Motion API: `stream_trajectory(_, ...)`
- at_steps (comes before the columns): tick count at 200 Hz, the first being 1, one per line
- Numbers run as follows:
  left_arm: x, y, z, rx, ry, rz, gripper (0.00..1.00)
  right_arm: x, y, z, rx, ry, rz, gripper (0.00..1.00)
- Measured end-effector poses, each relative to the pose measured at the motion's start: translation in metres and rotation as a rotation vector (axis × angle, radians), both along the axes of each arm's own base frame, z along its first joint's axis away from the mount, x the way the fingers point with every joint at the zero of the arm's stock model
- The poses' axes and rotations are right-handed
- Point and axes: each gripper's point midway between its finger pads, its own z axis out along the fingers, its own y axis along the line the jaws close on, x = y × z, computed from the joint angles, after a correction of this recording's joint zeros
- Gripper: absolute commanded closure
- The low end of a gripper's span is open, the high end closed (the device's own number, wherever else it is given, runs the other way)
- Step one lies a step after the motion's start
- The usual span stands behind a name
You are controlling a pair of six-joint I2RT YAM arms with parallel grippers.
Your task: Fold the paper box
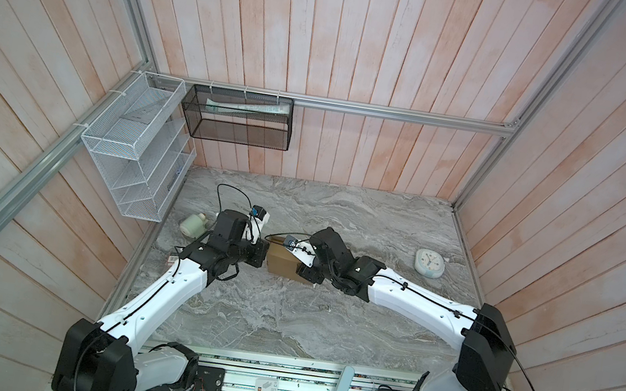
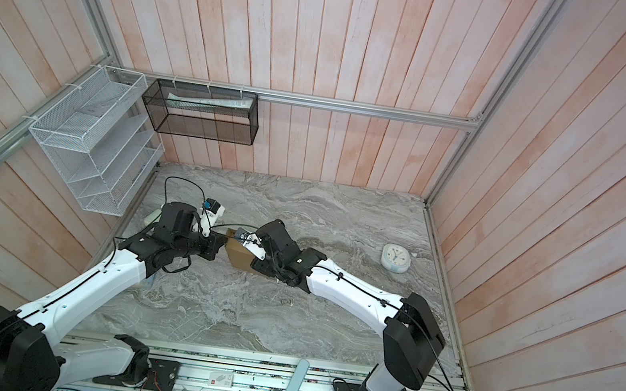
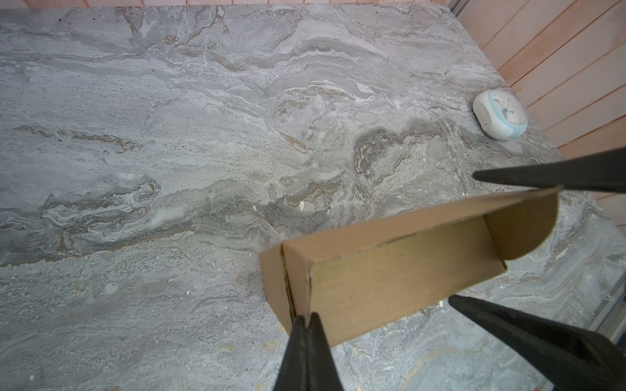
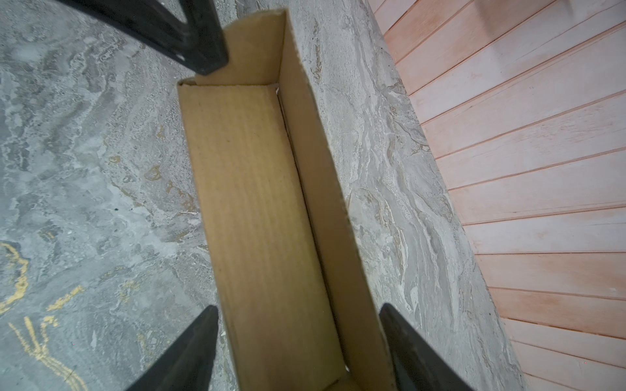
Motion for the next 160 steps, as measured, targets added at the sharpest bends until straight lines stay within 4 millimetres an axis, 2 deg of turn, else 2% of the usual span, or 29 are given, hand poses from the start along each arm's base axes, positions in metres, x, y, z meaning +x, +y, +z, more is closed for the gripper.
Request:
stream_trajectory(93,-0.0047,0.0010,-0.0063,0.011,0.028,0.000,0.87,-0.0020,0.0026,-0.0040,0.001,0.015,0.013,0.31)
stream_trajectory(160,-0.0046,0.0016,-0.0059,0.012,0.026,0.004,0.85,-0.0028,0.0033,-0.0042,0.005,0.021,0.016,0.36)
